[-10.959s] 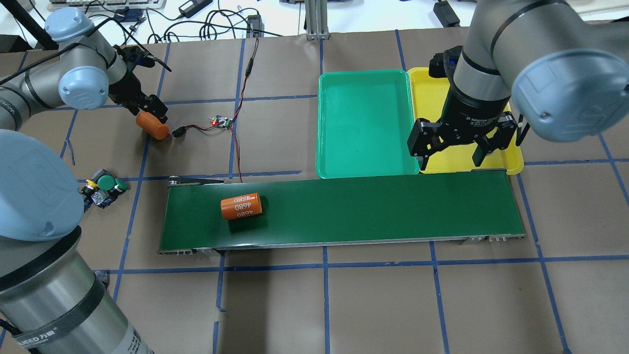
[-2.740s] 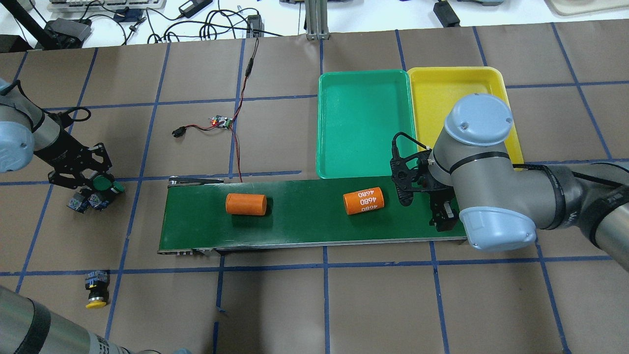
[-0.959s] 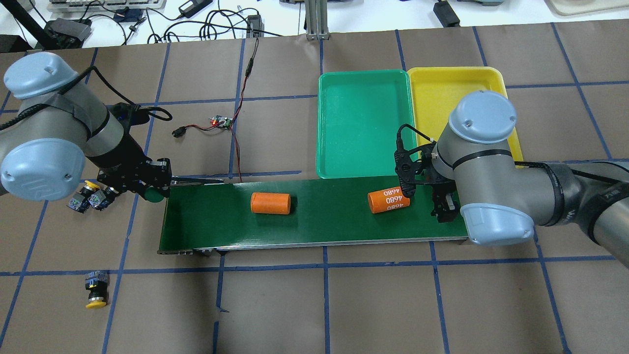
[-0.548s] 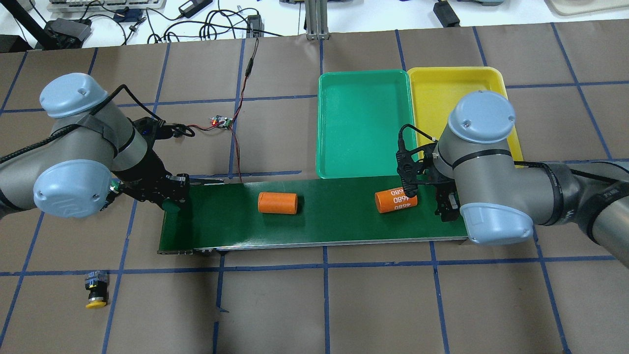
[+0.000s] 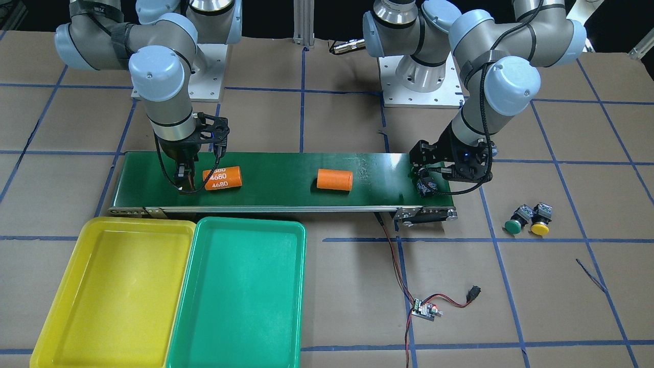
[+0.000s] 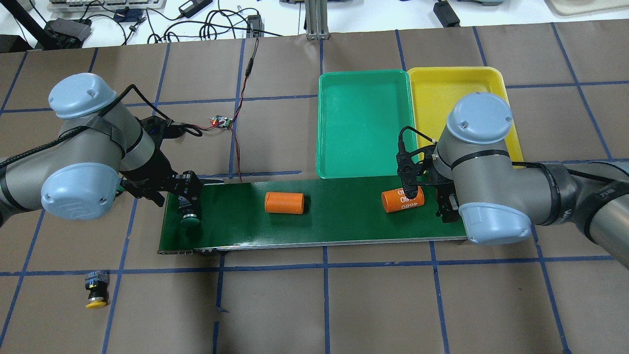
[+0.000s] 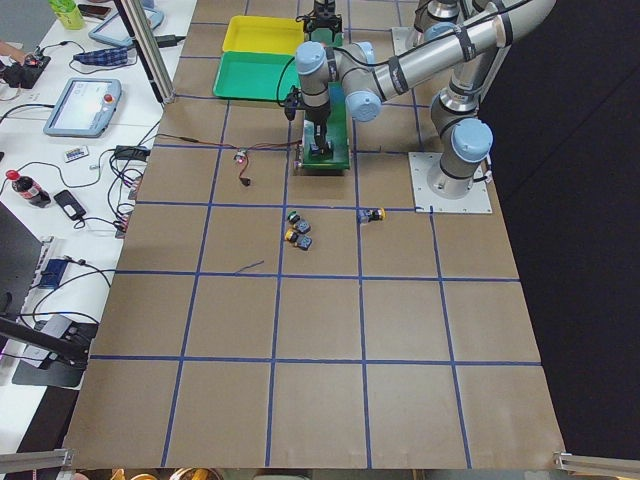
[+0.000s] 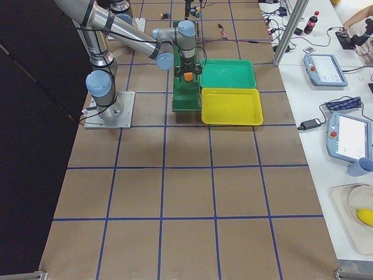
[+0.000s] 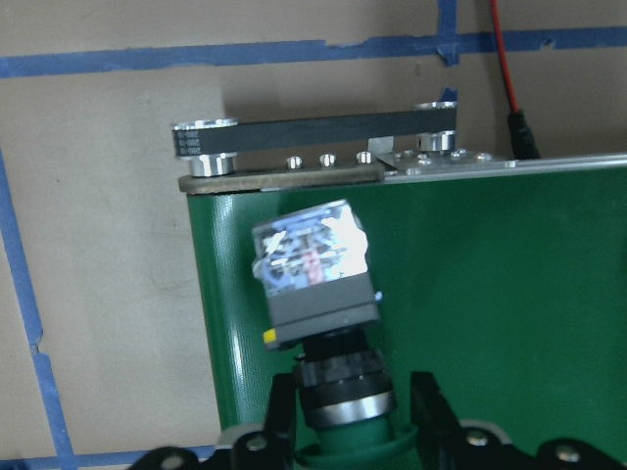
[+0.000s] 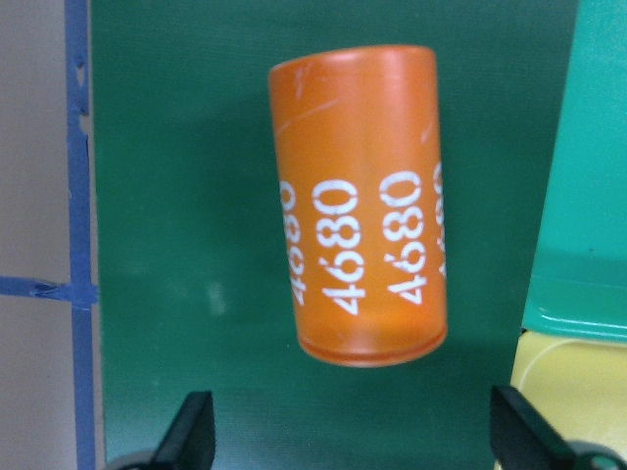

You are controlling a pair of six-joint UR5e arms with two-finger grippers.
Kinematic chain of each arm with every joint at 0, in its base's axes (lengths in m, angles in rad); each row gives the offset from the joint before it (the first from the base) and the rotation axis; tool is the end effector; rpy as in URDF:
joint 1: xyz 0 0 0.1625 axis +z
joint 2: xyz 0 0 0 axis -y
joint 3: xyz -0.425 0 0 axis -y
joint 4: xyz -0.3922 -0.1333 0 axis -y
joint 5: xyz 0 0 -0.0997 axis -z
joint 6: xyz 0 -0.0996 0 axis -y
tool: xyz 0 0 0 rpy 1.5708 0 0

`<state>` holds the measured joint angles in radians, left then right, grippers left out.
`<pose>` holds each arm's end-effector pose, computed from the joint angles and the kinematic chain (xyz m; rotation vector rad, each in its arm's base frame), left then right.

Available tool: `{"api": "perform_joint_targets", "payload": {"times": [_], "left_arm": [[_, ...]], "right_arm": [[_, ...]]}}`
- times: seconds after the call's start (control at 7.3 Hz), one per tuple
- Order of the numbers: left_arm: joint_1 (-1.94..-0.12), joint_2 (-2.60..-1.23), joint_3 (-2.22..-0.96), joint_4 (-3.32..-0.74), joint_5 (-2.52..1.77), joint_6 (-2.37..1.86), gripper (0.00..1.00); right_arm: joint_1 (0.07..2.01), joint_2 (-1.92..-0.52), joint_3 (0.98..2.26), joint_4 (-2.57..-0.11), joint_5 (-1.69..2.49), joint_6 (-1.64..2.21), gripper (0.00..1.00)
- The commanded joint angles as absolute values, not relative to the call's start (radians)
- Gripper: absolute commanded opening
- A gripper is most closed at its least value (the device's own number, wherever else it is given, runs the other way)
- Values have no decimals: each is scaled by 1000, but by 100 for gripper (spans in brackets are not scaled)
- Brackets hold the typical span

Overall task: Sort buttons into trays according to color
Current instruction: 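Place the green switch on the conveyor and release with the left gripper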

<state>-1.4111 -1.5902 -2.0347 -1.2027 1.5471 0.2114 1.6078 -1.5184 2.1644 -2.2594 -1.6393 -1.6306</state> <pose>-0.0635 -0.4591 0.2948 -0.0778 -3.0915 -0.1685 0.1426 -0.4343 0.2558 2.2667 -2.0603 -0.0294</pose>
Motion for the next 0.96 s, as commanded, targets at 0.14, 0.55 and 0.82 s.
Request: {"api": "perform_joint_targets", "payload": {"times": [0.14, 0.55, 0.82], "left_arm": [[-1318, -1580, -1900, -1224, 1562, 216, 100], [-1047, -1606, -1906, -1250, 1563, 414, 100], [-881, -1601, -2079, -1246, 1557, 507, 100]], "right_arm": [[1609, -1517, 2166, -2258, -1640, -1631, 100], [1614, -1520, 2166, -2258, -1638, -1626, 100], [1615, -1517, 2166, -2258, -1640, -1631, 100]]}}
